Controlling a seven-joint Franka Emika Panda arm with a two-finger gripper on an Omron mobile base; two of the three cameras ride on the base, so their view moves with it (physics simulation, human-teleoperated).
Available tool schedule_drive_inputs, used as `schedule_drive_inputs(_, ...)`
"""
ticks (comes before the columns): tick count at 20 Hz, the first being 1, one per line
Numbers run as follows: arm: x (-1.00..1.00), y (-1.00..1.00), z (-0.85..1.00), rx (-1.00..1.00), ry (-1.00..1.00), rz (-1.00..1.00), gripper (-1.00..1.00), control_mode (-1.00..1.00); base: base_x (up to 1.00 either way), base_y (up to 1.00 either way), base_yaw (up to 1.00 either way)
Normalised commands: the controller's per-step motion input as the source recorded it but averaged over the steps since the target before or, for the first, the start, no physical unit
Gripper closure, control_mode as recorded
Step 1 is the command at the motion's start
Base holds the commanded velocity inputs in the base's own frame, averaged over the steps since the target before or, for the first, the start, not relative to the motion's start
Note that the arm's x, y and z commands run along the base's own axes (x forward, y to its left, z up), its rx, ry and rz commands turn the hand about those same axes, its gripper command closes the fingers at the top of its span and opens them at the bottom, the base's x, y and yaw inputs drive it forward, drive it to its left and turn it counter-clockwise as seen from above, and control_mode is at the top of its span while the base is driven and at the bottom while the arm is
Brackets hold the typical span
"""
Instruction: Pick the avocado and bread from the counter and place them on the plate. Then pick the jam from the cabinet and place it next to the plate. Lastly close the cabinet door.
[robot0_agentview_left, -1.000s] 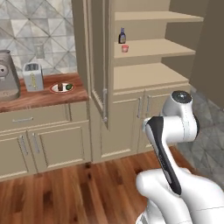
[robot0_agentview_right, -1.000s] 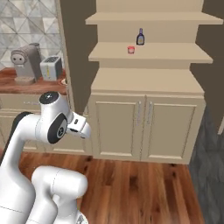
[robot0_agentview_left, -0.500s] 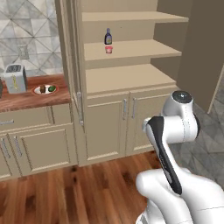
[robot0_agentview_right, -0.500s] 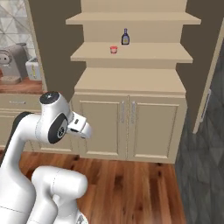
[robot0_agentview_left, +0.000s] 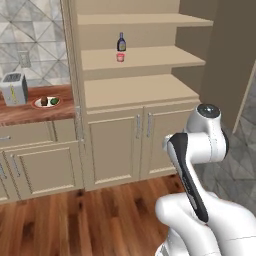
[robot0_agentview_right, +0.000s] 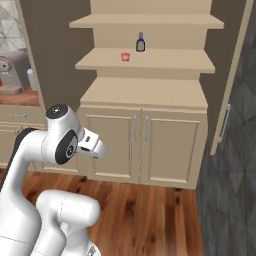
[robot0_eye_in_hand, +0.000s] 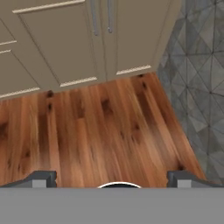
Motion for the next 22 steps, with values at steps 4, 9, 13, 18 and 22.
schedule_drive_inputs(4,0.00,0.00,0.00,0.00,0.00,0.00,-1.00,1.00,0.37,-0.35,0.14)
schedule_drive_inputs(9,0.00,0.00,0.00,0.00,0.00,0.00,-1.00,1.00,0.44,-0.34,0.15)
schedule_drive_inputs(13,0.00,0.00,0.00,0.00,0.00,0.00,-1.00,1.00,0.43,-0.37,0.15)
schedule_drive_inputs(18,0.00,0.00,0.00,0.00,0.00,0.00,-1.00,1.00,0.39,-0.39,0.12)
schedule_drive_inputs(22,0.00,0.00,0.00,0.00,0.00,0.00,-1.00,1.00,0.37,-0.40,0.05)
